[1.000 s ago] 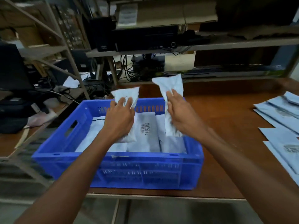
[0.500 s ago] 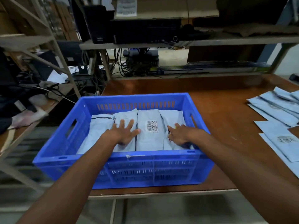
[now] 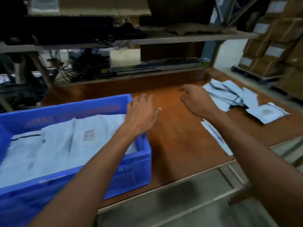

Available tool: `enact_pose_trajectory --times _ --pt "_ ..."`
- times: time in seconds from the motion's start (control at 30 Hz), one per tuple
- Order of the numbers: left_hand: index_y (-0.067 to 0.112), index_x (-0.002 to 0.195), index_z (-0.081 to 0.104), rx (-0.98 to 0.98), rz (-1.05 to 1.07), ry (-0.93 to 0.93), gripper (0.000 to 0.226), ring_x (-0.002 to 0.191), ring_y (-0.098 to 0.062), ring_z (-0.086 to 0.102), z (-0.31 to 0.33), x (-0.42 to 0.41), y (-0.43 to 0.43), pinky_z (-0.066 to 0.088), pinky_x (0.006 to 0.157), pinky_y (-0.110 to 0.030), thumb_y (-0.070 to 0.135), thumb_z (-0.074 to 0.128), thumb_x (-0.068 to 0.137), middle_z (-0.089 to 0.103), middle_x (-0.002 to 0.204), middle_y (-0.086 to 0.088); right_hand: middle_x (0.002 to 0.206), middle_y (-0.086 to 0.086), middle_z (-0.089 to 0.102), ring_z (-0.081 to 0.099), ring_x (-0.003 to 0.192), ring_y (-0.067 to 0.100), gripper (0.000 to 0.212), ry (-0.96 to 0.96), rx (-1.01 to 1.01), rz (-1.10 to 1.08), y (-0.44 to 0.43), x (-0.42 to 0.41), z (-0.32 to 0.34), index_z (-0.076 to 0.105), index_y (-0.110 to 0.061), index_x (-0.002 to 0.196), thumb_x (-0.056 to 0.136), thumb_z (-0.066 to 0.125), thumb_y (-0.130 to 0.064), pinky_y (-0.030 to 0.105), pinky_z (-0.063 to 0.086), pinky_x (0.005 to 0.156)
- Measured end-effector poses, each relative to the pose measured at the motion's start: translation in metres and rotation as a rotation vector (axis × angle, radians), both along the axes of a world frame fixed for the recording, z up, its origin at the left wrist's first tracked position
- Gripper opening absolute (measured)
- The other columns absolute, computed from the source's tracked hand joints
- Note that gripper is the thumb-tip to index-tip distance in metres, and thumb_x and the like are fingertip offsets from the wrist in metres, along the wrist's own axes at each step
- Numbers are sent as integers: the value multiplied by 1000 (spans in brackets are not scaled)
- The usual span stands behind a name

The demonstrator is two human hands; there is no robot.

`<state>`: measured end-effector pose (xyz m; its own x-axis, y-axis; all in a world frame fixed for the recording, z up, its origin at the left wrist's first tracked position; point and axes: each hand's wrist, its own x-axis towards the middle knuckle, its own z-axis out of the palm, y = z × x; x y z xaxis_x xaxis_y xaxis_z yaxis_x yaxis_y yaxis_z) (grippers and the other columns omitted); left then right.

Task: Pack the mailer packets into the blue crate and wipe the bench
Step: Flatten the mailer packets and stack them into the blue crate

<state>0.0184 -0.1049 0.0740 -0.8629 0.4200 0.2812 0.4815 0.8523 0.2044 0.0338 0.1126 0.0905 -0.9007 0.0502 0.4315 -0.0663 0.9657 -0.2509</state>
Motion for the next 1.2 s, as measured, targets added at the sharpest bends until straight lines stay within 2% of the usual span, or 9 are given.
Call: enact_pose_trajectory --times 0.2,0.3,0.43,0.57,0.67,0.77,0.9,1.0,1.2 --pt "16 145 38 -38 -292 -177 58 136 -34 37 -46 38 188 32 109 -49 50 44 98 41 150 -12 100 11 74 66 92 34 40 -224 -24 -274 179 77 -77 75 -13 99 82 49 -37 38 52 85" --pt "22 152 30 -55 -295 -356 64 141 -34 32 -89 42 264 28 114 -50 53 44 97 34 156 -9 91 22 70 65 85 43 38 -335 -279 -337 234 96 -115 70 2 96 82 53 -29 34 48 76" --pt "23 157 -2 -92 -204 -489 92 151 -34 3 -150 50 324 8 119 -52 75 32 90 0 166 -9 129 21 61 59 113 39 47 -395 -253 -281 266 85 -149 51 -10 140 99 48 -35 39 47 93" --pt "23 155 -16 -175 -114 -393 118 152 -32 -7 -188 52 335 3 118 -55 98 13 69 -12 165 -7 158 1 33 35 143 27 58 -454 2 -10 269 49 -178 34 -32 150 99 18 -54 47 34 113" --pt "25 154 -21 -177 -43 -387 121 152 -31 -8 -200 40 330 3 120 -55 100 16 67 -13 165 -7 163 -5 19 18 150 23 55 -546 135 -75 281 37 -192 22 -34 154 102 13 -49 47 19 119" --pt "39 149 -27 -187 -111 -409 100 150 -29 -17 -199 24 324 -4 117 -58 91 20 77 -23 163 1 162 -3 24 20 149 22 55 -527 133 -157 314 39 -199 26 -34 153 100 16 -48 48 21 119" --pt "55 148 -14 -292 -252 -349 62 149 -25 -24 -199 11 308 -11 115 -63 69 14 95 -30 158 15 162 -5 24 19 149 22 69 -547 37 -216 337 56 -203 30 -36 150 91 6 -62 47 22 119" --pt "54 151 -4 -326 -242 -308 57 151 -23 -17 -197 6 288 -12 116 -62 65 12 97 -18 162 16 163 -3 22 18 149 24 79 -562 34 -219 312 70 -200 29 -34 152 86 0 -65 44 21 119" --pt "41 150 25 -244 -81 -285 57 152 -22 0 -186 5 217 -1 119 -57 55 24 95 7 165 9 156 -1 34 32 141 25 56 -486 83 -167 235 85 -192 39 -33 143 97 25 -61 45 27 114"
